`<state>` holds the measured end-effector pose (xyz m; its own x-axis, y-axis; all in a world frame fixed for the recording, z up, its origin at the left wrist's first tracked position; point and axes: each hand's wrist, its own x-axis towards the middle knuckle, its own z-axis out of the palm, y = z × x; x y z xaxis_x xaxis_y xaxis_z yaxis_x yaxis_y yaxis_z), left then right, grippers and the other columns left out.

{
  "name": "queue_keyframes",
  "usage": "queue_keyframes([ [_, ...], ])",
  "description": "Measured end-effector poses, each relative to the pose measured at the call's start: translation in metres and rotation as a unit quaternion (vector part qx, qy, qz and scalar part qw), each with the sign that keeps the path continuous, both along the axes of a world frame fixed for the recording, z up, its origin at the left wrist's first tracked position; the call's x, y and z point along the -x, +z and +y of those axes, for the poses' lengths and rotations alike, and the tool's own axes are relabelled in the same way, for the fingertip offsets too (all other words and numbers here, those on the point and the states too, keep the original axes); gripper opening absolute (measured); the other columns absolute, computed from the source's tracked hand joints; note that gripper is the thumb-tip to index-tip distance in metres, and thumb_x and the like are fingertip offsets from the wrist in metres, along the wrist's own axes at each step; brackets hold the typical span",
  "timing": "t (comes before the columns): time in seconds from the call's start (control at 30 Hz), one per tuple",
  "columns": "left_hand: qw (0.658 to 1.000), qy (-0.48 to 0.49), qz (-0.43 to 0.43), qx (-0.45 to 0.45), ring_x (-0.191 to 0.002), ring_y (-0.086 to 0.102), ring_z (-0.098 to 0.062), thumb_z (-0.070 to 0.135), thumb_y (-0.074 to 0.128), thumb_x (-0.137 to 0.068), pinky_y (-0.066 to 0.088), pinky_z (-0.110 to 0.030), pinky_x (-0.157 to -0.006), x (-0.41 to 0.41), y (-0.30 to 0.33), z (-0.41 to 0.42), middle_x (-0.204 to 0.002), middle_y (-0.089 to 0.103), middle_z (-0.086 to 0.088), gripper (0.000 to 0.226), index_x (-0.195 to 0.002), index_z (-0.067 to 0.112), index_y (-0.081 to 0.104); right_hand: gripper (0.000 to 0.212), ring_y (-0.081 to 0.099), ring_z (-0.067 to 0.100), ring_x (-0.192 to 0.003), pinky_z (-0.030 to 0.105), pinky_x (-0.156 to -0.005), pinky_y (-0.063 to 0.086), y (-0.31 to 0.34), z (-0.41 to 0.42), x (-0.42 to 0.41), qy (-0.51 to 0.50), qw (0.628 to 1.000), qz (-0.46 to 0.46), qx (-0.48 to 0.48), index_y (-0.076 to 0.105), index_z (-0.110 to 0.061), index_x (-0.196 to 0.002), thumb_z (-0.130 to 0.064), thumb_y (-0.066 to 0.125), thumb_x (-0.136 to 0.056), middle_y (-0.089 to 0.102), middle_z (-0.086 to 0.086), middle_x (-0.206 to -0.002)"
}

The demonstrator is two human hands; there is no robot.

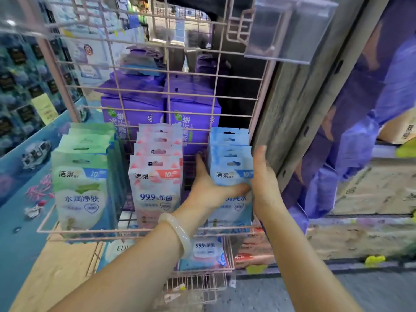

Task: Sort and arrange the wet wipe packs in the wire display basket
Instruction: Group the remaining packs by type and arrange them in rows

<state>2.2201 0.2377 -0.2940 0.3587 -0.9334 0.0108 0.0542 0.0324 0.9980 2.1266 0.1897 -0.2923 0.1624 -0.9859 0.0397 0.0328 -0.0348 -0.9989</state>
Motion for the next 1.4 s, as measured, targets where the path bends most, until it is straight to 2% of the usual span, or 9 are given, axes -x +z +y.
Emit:
queue_keyframes([
  [0.17,0.974,0.111,-0.178,0.081,-0.137,0.027,0.002,0.048,0.072,-0.066,0.028,-0.025,-0.112,0.012,-0.012,0.077,-0.151,0.03,0.016,0.095,-0.144,0.034,0.02,0.018,0.061,-0.009,-0.088,0.009,-0.076,0.047,0.009,0.045,0.008,-0.11,0.958,-0.128,0.23,0.059,-0.025,-0.099,-0.036,0.053,-0.086,0.066,-0.011,-0.093],
  [0.27,0.928,0.248,-0.187,0.205,-0.139,0.028,-0.005,0.028,0.07,-0.075,0.032,-0.025,-0.11,-0.007,-0.027,0.114,-0.15,0.03,0.013,0.073,-0.137,0.036,0.031,0.036,0.06,0.0,-0.108,0.016,-0.088,0.047,0.011,0.068,-0.007,0.098,0.978,-0.136,0.124,0.066,-0.038,-0.096,-0.061,0.051,-0.073,0.068,-0.014,-0.11],
  [0.33,0.931,0.302,-0.125,0.166,-0.136,0.029,0.004,0.027,0.075,-0.074,0.031,-0.03,-0.112,-0.027,-0.032,0.116,-0.148,0.03,0.014,0.08,-0.137,0.036,0.027,0.063,0.048,-0.011,-0.117,0.015,-0.098,0.038,0.003,0.082,-0.025,0.227,0.972,-0.047,0.027,0.054,-0.049,-0.112,-0.082,0.047,-0.058,0.053,-0.022,-0.131],
  [0.4,0.961,0.256,-0.091,0.053,-0.136,0.026,0.004,0.041,0.08,-0.064,0.028,-0.038,-0.115,-0.043,-0.028,0.107,-0.149,0.025,0.016,0.101,-0.143,0.03,0.019,0.105,0.04,-0.022,-0.114,0.007,-0.096,0.032,-0.007,0.091,-0.046,0.259,0.966,0.019,-0.007,0.031,-0.041,-0.138,-0.093,0.036,-0.047,0.035,-0.027,-0.139],
  [0.5,0.967,0.218,-0.126,-0.035,-0.131,0.035,-0.005,0.044,0.085,-0.053,0.032,-0.035,-0.11,-0.061,-0.021,0.091,-0.144,0.033,0.01,0.12,-0.147,0.019,0.015,0.125,0.035,-0.006,-0.117,0.019,-0.095,0.028,-0.013,0.082,-0.071,0.236,0.97,0.034,-0.054,0.016,-0.027,-0.147,-0.09,0.029,-0.039,0.033,-0.022,-0.135],
  [0.63,0.987,0.15,-0.064,0.002,-0.099,0.066,-0.009,0.018,0.091,-0.048,0.052,-0.034,-0.091,-0.085,-0.011,0.076,-0.113,0.067,0.001,0.082,-0.12,0.019,0.051,0.12,0.045,0.004,-0.123,0.018,-0.094,0.036,-0.01,0.061,-0.093,0.203,0.977,0.023,-0.055,0.022,-0.024,-0.145,-0.085,0.032,-0.041,0.041,-0.007,-0.143],
  [0.83,0.997,0.07,0.011,-0.021,-0.086,0.071,-0.009,0.0,0.076,-0.07,0.052,-0.014,-0.063,-0.099,-0.014,0.068,-0.097,0.075,-0.003,0.047,-0.114,0.01,0.063,0.097,0.05,-0.013,-0.091,0.004,-0.064,0.043,-0.011,0.057,-0.1,0.261,0.962,0.015,-0.073,0.025,-0.032,-0.138,-0.074,0.044,-0.053,0.052,-0.019,-0.119],
  [1.2,0.996,0.075,0.014,-0.043,-0.094,0.069,-0.011,0.004,0.076,-0.071,0.054,-0.018,-0.073,-0.094,-0.01,0.069,-0.104,0.073,-0.003,0.043,-0.108,0.021,0.064,0.103,0.048,0.007,-0.106,0.023,-0.087,0.039,-0.02,0.054,-0.103,0.233,0.969,0.013,-0.085,0.03,-0.033,-0.138,-0.081,0.042,-0.048,0.051,-0.008,-0.123],
  [1.4,0.993,0.113,0.025,-0.026,-0.101,0.066,-0.032,-0.015,0.07,-0.067,0.053,-0.04,-0.088,-0.087,-0.007,0.07,-0.111,0.067,-0.024,0.057,-0.12,0.0,0.055,0.094,0.054,0.012,-0.109,0.027,-0.086,0.043,-0.025,0.06,-0.103,0.186,0.982,0.012,-0.007,0.032,-0.029,-0.133,-0.076,0.043,-0.052,0.053,0.001,-0.133],
])
